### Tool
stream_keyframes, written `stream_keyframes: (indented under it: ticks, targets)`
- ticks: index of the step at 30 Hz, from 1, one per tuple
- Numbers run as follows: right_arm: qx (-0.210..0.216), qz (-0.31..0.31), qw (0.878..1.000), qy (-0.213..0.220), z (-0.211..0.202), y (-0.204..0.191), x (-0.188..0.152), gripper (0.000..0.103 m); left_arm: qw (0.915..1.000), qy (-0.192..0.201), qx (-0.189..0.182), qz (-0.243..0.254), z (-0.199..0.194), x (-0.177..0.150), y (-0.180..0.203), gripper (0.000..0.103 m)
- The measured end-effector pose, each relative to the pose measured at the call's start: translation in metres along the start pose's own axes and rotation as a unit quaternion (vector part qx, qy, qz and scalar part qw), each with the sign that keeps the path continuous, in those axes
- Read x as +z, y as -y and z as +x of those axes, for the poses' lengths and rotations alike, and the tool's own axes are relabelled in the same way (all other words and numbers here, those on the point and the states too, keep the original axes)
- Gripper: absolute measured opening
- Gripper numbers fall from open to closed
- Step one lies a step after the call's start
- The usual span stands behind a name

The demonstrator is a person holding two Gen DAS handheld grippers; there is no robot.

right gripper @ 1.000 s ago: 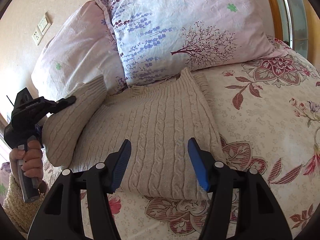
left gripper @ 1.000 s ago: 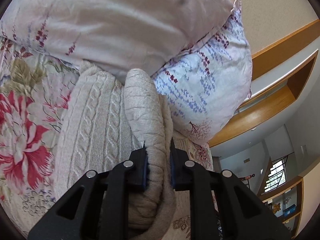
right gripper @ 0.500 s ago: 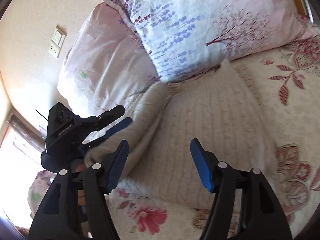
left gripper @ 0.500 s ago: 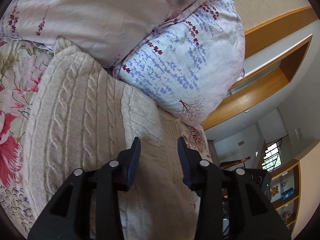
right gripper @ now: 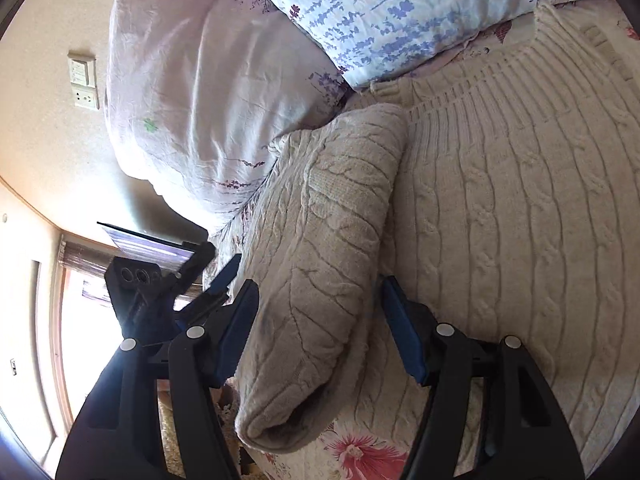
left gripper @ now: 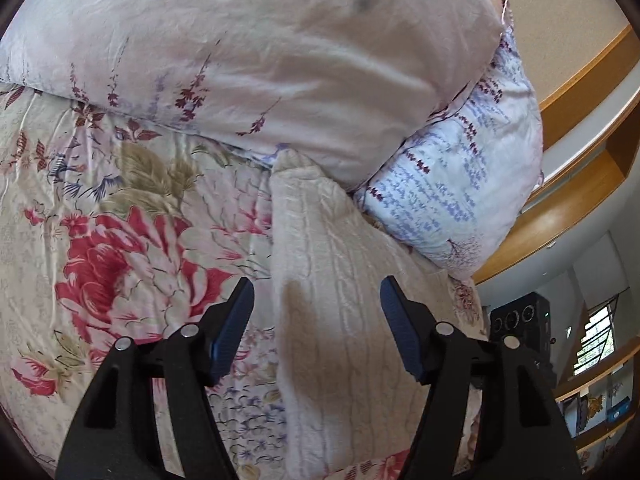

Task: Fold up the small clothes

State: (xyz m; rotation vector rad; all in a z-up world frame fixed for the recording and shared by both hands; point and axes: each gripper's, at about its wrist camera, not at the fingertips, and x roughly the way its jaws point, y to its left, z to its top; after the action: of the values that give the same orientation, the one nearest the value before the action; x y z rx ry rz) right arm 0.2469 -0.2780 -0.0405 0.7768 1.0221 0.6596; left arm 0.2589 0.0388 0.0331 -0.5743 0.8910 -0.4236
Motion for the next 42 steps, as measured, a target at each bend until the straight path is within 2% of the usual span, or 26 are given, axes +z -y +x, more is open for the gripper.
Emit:
stream_keyframes:
  ticks: [3, 6, 8, 11, 16, 22, 25, 30, 38, 40, 42]
  targets:
    - [0.004, 0.003, 1.0, -0.008, 0.008, -0.003, 0.007, 0.061, 0.9996, -0.026, 0.011, 0.007, 0.012, -0.005, -0.006, 0.065]
    - [-0.014, 0.004, 1.0, -0.002, 0.017, -0.003, 0.012, 0.045, 0.9994, -0.035, 0.001, 0.004, 0.018, -0.009, -0.009, 0.065]
    - [-0.019, 0.007, 1.0, 0.008, 0.021, 0.001, 0.015, 0.025, 0.9993, -0.037, -0.002, 0.006, 0.019, -0.01, -0.008, 0.066]
    - [-0.026, -0.013, 0.999, 0.026, 0.022, -0.001, 0.016, 0.019, 0.9992, -0.038, -0.003, 0.009, 0.017, -0.011, -0.006, 0.069]
    - [-0.067, -0.099, 0.99, 0.08, -0.003, -0.034, 0.013, 0.017, 0.9994, -0.033, -0.012, 0.006, 0.01, -0.013, -0.005, 0.074]
    - [-0.147, -0.172, 0.965, 0.131, -0.043, -0.059, 0.012, 0.016, 0.9989, -0.038, -0.026, 0.012, 0.01, -0.017, 0.004, 0.075]
    - [-0.191, -0.183, 0.954, 0.145, -0.063, -0.053, 0.01, 0.016, 0.998, -0.048, -0.036, 0.019, 0.015, -0.021, 0.012, 0.075]
    - [-0.27, -0.178, 0.936, 0.143, -0.087, -0.025, 0.006, 0.016, 0.9958, -0.069, -0.049, 0.032, 0.027, -0.031, 0.025, 0.075]
    - [-0.334, -0.177, 0.92, 0.103, -0.091, 0.0, -0.004, 0.016, 0.992, -0.103, -0.058, 0.043, 0.045, -0.045, 0.041, 0.075]
    - [-0.341, -0.198, 0.911, 0.118, -0.093, -0.008, -0.007, 0.016, 0.9917, -0.106, -0.054, 0.048, 0.048, -0.048, 0.043, 0.075]
    - [-0.334, -0.249, 0.893, 0.172, -0.102, -0.031, -0.015, 0.016, 0.9912, -0.108, -0.054, 0.053, 0.05, -0.051, 0.044, 0.075]
